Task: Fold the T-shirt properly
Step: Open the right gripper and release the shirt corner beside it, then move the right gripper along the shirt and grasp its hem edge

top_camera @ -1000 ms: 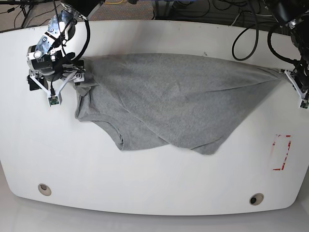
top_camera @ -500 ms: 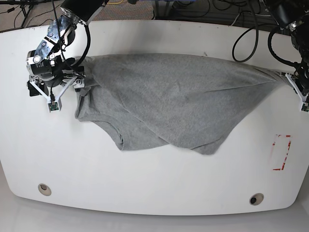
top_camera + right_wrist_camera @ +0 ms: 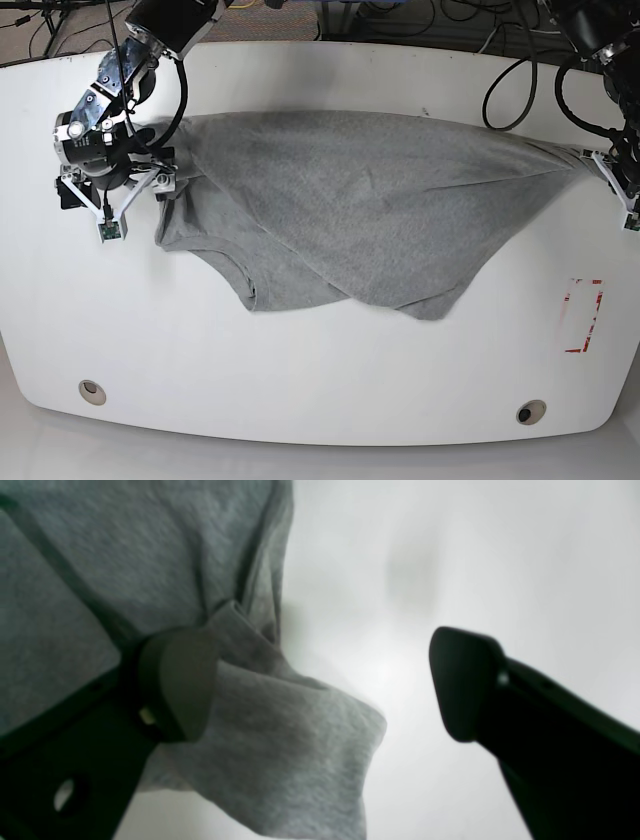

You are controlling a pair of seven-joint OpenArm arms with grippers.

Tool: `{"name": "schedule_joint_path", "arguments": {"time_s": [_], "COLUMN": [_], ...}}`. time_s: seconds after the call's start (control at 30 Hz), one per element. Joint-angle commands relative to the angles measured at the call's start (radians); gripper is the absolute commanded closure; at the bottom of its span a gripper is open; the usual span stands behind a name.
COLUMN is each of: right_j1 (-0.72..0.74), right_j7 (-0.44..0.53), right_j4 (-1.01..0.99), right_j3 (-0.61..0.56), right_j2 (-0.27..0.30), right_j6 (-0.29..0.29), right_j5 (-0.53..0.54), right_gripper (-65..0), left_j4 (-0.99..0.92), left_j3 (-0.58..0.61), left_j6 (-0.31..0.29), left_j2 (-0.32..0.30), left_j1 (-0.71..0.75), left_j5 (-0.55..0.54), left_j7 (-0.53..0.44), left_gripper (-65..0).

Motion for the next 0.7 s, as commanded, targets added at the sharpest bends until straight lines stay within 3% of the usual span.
{"name": "schedule_joint_path", "arguments": {"time_s": [0.0,0.3,0.67], "right_j1": [0.039,0.178,0.398], "right_j7": [0.014,0.025,0.155], "right_j4": [-0.006,-0.209,-0.528], "right_j3": [-0.002,-0.002,-0.005], "right_j2": [0.009,0.017,0.022], "right_j6": [-0.002,-0.002,-0.002], "right_j5": [0.005,0.0,-0.001], "right_gripper": [-65.0,-65.0,-65.0], "left_j4": [0.015,0.015,0.017], "left_j3": [-0.007,-0.007,-0.007], "left_j6": [0.002,0.002,0.002], "left_j2": [-0.022,-0.027,-0.027], "left_j1": [-0.013,-0.013,-0.013], "left_j5": [0.0,0.0,0.0], "left_j7": [-0.007,-0.007,-0.007], "left_gripper": [0.0,0.0,0.0]}}
